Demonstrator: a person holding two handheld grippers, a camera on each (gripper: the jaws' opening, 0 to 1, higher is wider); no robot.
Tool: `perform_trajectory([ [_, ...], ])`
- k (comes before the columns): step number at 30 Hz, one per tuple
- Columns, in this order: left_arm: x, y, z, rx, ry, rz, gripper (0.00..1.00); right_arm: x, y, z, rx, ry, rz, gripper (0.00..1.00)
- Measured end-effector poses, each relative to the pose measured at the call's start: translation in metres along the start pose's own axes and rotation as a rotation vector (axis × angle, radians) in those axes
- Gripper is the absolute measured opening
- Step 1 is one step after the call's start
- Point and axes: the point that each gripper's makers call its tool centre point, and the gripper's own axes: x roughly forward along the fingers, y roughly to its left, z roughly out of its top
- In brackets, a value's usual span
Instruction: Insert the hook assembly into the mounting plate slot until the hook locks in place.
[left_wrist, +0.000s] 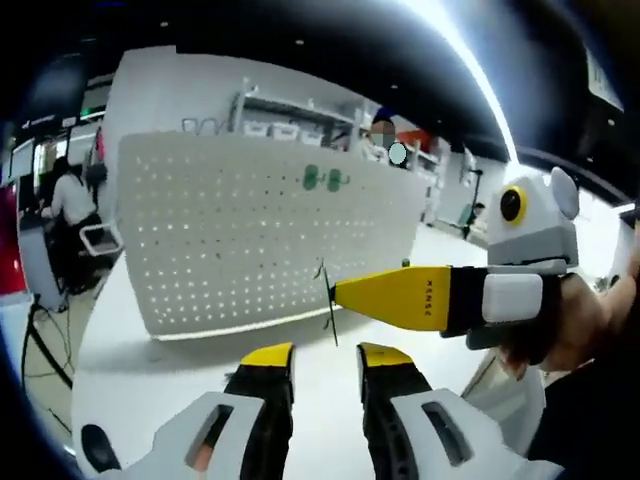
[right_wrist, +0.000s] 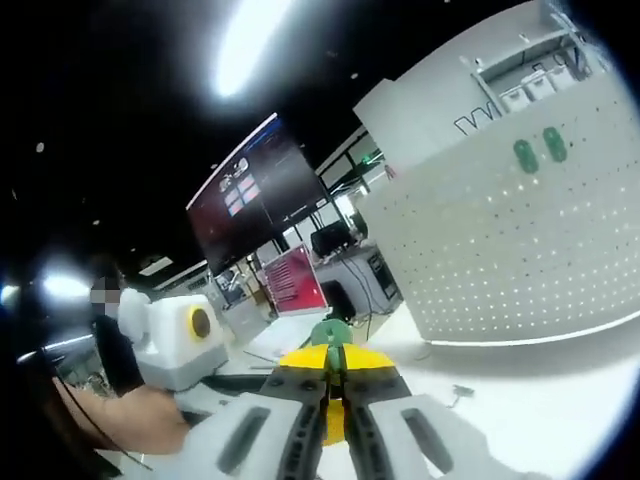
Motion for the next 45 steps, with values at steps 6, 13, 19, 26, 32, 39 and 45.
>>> perform_trajectory([
  [6,-0.005,0.001,-0.002,0.004,-0.002,-0.004,0.61,0.003,-0.002,-0.003,-0.026,0.013,-0.002,0.00],
  [13,-0.005,0.006,-0.004,0.007,0.010,0.013,0.85,-0.001,-0.007,-0.006,-0.093,0.027,-0.031,0.00],
  [19,-0.001,0.002,-0.010,0.004,0.035,0.010,0.99,-0.004,-0.017,0.005,-0.130,0.013,-0.041,0.00],
  [26,-0.002,-0.007,0.007,0.056,-0.038,-0.006,1.00,-0.011,-0.043,0.026,-0.166,-0.034,-0.113,0.00],
  [32,0.000,-0.009,0.010,0.046,-0.040,-0.017,1.00,-0.018,-0.069,0.057,-0.201,-0.113,-0.196,0.00],
  [39,0.001,-0.003,0.002,0.050,-0.012,0.005,1.00,-0.029,-0.102,0.099,-0.216,-0.223,-0.289,0.00],
  [45,-0.002,0.001,0.000,0.067,-0.012,0.029,1.00,-0.040,-0.142,0.131,-0.271,-0.291,-0.412,0.00],
])
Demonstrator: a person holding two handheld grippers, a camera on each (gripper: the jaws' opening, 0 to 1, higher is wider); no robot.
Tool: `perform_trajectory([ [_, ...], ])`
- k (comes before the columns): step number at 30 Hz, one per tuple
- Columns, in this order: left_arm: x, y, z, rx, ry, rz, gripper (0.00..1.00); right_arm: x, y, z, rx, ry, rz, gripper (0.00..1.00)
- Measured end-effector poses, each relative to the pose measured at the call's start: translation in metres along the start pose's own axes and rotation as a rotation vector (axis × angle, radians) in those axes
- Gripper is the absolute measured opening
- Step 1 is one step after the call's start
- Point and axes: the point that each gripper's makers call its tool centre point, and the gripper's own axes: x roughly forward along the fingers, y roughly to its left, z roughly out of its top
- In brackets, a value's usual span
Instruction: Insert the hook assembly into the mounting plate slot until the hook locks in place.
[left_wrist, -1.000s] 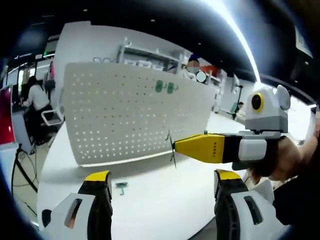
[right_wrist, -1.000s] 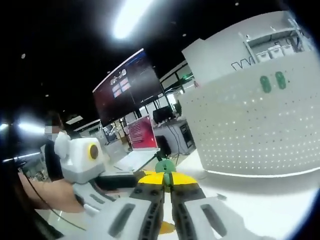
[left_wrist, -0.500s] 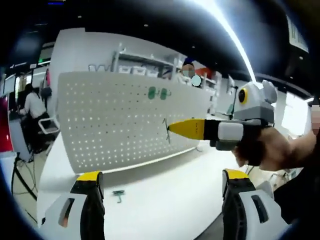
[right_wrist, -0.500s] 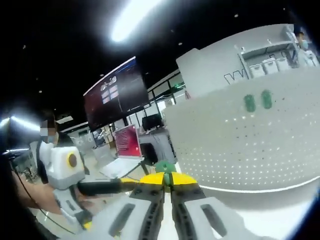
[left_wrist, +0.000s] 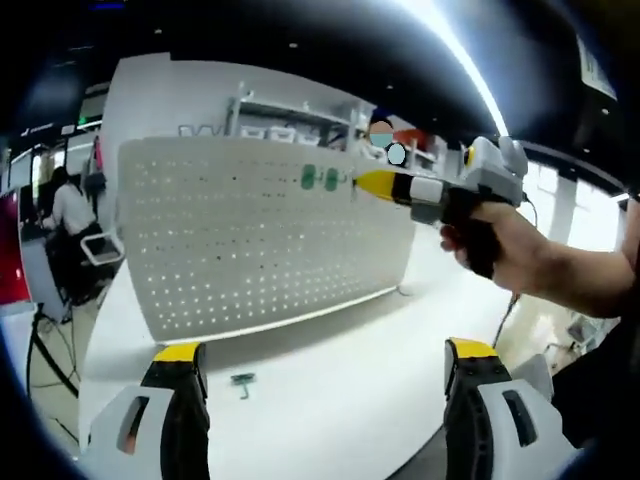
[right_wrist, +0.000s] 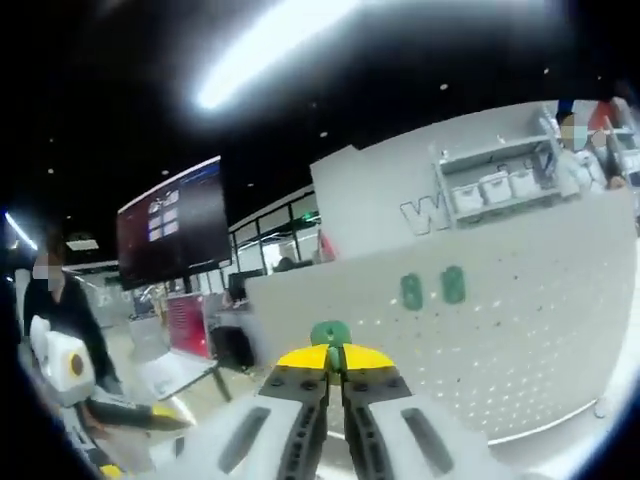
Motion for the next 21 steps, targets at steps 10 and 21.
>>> perform_trajectory([
  [10,0.000,0.010,-0.008,-0.026,0.015,0.020,0.96,0.017,-0.057,0.012,-0.081,-0.038,-0.124,0.00],
  [21,0.003,0.016,-0.014,-0.052,0.032,0.029,0.94,0.032,-0.105,0.025,-0.076,-0.102,-0.253,0.00],
])
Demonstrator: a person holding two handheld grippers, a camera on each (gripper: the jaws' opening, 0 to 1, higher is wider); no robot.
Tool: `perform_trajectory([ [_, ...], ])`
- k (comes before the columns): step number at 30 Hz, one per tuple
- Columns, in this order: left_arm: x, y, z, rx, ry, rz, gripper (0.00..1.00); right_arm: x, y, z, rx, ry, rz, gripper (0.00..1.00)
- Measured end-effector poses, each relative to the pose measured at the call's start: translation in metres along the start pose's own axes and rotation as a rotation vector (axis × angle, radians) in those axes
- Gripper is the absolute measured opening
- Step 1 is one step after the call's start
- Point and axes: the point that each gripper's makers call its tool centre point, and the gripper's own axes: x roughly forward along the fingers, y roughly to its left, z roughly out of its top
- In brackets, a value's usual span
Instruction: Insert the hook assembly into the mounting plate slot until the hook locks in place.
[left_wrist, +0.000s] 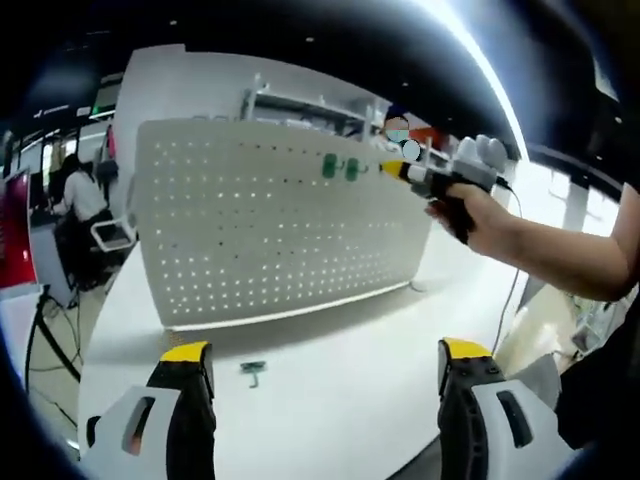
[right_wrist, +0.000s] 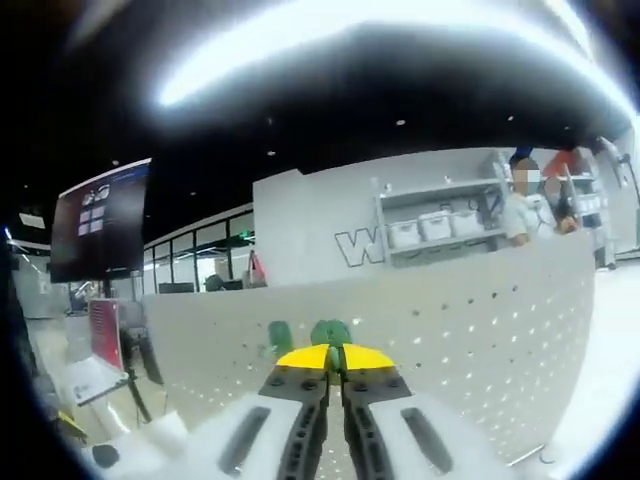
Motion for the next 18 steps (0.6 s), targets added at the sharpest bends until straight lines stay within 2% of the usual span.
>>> perform_trajectory([
  [6,0.001,0.006,-0.005,-0.001,0.024,0.003,0.93,0.008,-0.013,-0.001,-0.005,-0.007,-0.047,0.00],
  [13,0.005,0.007,-0.002,0.014,0.030,-0.014,0.92,0.019,-0.022,-0.002,-0.013,-0.024,-0.075,0.00],
  [18,0.007,0.010,-0.003,0.018,0.041,-0.014,0.91,0.022,-0.022,0.004,-0.030,-0.068,-0.085,0.00],
])
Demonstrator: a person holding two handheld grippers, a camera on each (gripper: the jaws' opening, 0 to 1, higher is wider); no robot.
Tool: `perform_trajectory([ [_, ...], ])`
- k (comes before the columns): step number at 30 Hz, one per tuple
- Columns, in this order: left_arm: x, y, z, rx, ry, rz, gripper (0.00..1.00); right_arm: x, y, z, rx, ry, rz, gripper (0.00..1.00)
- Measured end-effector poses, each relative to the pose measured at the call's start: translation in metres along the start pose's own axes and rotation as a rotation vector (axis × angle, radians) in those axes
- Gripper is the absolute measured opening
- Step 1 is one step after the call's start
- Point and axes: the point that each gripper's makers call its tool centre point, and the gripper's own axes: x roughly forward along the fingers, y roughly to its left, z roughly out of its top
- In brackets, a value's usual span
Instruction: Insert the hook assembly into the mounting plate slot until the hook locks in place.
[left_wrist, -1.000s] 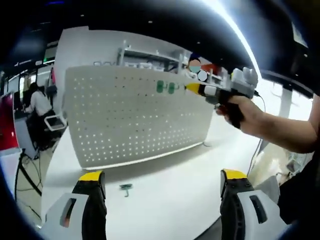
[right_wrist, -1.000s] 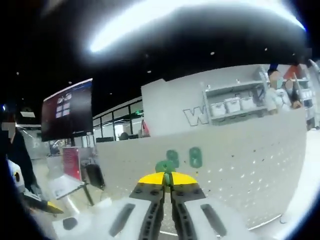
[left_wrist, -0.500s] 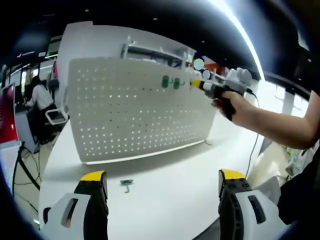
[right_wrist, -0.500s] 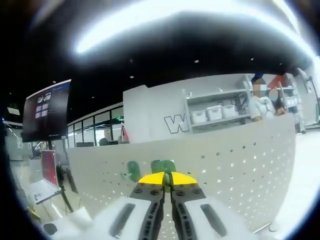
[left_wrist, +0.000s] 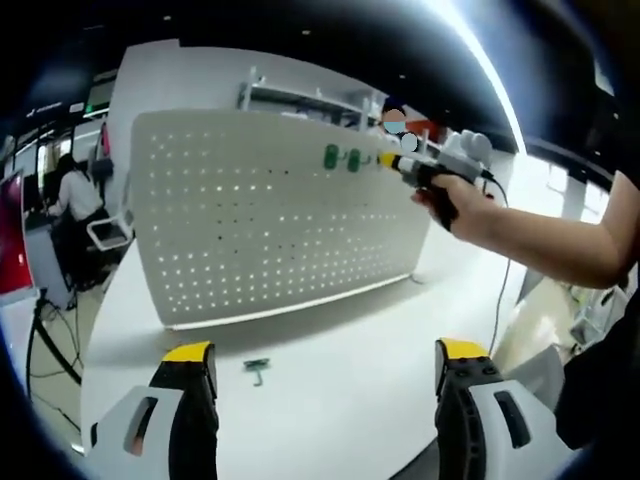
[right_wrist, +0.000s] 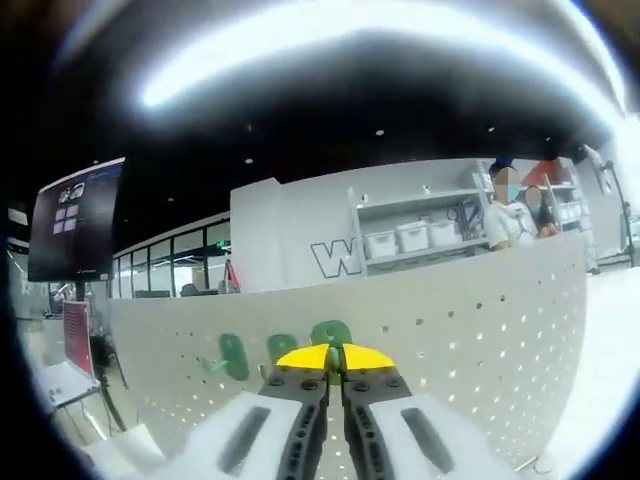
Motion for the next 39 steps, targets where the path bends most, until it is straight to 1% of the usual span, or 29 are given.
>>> perform_trajectory([
  [6,-0.002,0.005,0.000,-0.006,-0.001,0.009,0.91,0.002,-0.003,0.001,0.030,-0.027,-0.014,0.00],
  [12,-0.003,0.007,-0.001,0.002,0.007,0.011,0.92,0.004,-0.003,-0.003,0.022,-0.038,-0.025,0.00],
  [15,-0.003,0.008,-0.001,-0.003,0.008,0.012,0.92,0.006,-0.006,-0.002,0.046,-0.054,-0.038,0.00],
  [21,-0.002,0.012,-0.007,-0.005,0.031,0.016,0.91,0.011,-0.006,-0.005,0.029,-0.070,-0.040,0.00],
  [26,0.000,0.014,-0.006,-0.009,0.029,0.020,0.91,0.011,-0.009,-0.007,0.035,-0.076,-0.049,0.00],
  [27,0.000,0.015,-0.006,-0.010,0.028,0.021,0.91,0.011,-0.008,-0.006,-0.008,-0.084,-0.044,0.00],
  [29,0.001,0.016,-0.005,-0.007,0.029,0.020,0.90,0.010,-0.009,-0.009,-0.043,-0.077,-0.052,0.00],
  [31,0.003,0.017,-0.007,-0.006,0.036,0.019,0.90,0.011,-0.011,-0.008,0.011,-0.095,-0.050,0.00],
  [34,0.004,0.018,-0.009,-0.003,0.045,0.017,0.90,0.013,-0.013,-0.007,0.004,-0.102,-0.053,0.00],
  [35,0.004,0.018,-0.009,-0.002,0.048,0.017,0.90,0.014,-0.013,-0.008,0.050,-0.108,-0.052,0.00],
  [39,0.005,0.020,-0.009,0.001,0.052,0.018,0.89,0.012,-0.012,-0.007,0.050,-0.123,-0.059,0.00],
])
